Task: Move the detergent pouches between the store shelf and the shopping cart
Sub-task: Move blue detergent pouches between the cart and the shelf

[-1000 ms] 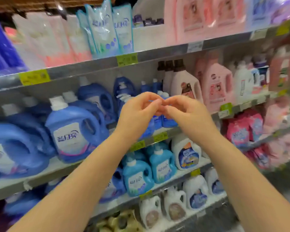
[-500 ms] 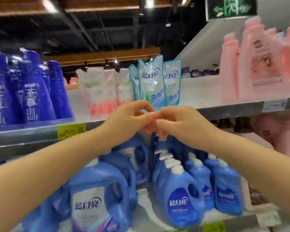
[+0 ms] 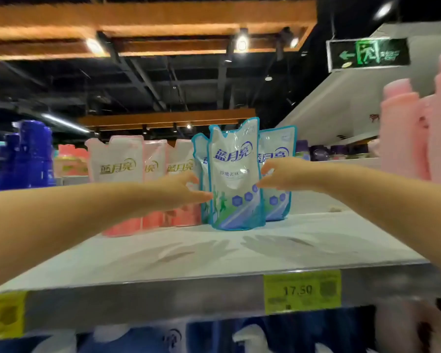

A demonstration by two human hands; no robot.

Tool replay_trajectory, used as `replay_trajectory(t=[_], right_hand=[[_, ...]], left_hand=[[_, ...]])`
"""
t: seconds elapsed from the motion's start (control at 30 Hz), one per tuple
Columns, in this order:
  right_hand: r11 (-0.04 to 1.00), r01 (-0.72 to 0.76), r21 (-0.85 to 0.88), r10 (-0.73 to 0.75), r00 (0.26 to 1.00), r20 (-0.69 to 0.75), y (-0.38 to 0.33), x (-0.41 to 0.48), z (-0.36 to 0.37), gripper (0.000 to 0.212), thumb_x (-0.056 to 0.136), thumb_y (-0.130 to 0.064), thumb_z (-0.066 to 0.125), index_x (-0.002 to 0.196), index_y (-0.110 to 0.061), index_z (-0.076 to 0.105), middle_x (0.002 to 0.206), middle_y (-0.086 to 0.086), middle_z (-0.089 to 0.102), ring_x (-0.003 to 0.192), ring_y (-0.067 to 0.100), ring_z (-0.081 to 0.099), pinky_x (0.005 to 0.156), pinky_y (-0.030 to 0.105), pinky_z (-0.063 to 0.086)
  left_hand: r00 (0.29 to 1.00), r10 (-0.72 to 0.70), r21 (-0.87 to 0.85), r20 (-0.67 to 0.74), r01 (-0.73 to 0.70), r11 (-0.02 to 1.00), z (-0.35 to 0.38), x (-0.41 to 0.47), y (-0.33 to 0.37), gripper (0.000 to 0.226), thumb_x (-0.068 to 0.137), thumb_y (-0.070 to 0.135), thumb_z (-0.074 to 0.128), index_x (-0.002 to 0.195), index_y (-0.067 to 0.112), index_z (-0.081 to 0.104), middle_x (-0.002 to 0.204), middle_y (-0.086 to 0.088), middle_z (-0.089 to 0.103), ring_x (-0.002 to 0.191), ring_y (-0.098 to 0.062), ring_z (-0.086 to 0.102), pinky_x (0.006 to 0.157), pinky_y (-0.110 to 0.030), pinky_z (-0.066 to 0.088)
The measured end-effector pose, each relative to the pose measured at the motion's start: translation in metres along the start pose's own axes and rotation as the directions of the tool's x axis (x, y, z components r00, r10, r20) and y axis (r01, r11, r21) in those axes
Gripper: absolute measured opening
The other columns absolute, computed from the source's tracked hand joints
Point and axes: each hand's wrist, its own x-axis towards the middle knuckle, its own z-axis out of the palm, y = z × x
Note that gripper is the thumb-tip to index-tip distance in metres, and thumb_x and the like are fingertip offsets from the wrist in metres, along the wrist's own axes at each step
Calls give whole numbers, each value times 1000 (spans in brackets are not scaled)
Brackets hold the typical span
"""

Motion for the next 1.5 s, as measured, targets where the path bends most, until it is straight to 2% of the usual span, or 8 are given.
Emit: replay_trajectory(t=[0.1,0.27,0.47,0.77,0.9,1.07,1.33,1.5], right_hand=[[999,-38,-26,40,997,69,3,32,10,59,89,-39,58,139,-15,38,137,6,48,120,26,48,92,30,40],[959,-78,274,75,997,21,-1,87,25,82,77,-36,75,142,-15,29,137,4,46,121,24,46,97,33,42],[889,-226,398,219,974,63,0,110,46,128,68,-39,82,148,-21,-17,150,7,27,135,32,32,109,45,33],[920,-86,382,110,993,-41,7,93,38,118,71,-28,81,148,-10,-6,148,20,28,132,37,34,109,45,32],[936,-85,342,130,985,-112,21,78,18,107,63,-32,85,144,-17,17,131,1,47,116,23,51,96,35,46],[936,-57,347,113,983,-142,60,57,-9,101,60,-28,87,138,-16,24,124,2,53,111,22,56,92,38,52],[935,-173,310,203,977,-65,138,49,-35,99,76,-32,76,145,-11,8,136,7,43,118,22,47,98,34,44],[955,-223,197,239,969,-61,150,36,-34,115,74,-36,77,146,-17,-11,136,12,37,114,28,50,89,43,52]], left_hand=[[999,-43,-48,8,43,998,10,43,0,85,81,54,60,148,26,16,140,-7,45,109,-22,56,76,-32,55],[997,-72,-267,-41,58,962,13,102,2,106,71,53,72,149,27,6,150,-4,31,129,-28,41,98,-47,43],[994,-87,-534,68,109,838,23,137,4,94,70,43,77,143,30,20,139,-6,45,120,-31,49,82,-52,50],[995,-48,-579,-85,-10,815,46,135,22,55,77,15,74,123,17,43,118,-8,57,104,-31,57,61,-49,56],[993,-30,-596,-113,-43,802,50,118,50,46,81,11,70,118,17,43,118,-9,56,105,-32,58,70,-54,55],[990,-7,-654,-142,-89,751,58,111,99,32,88,-2,57,107,17,40,107,-10,57,83,-24,58,58,-41,50],[996,8,-718,-93,-72,692,100,112,172,50,85,5,64,124,21,37,107,-9,61,91,-25,63,68,-42,55],[999,-49,-606,-3,37,794,108,101,181,78,80,24,73,139,28,22,131,-8,51,111,-30,54,81,-54,54]])
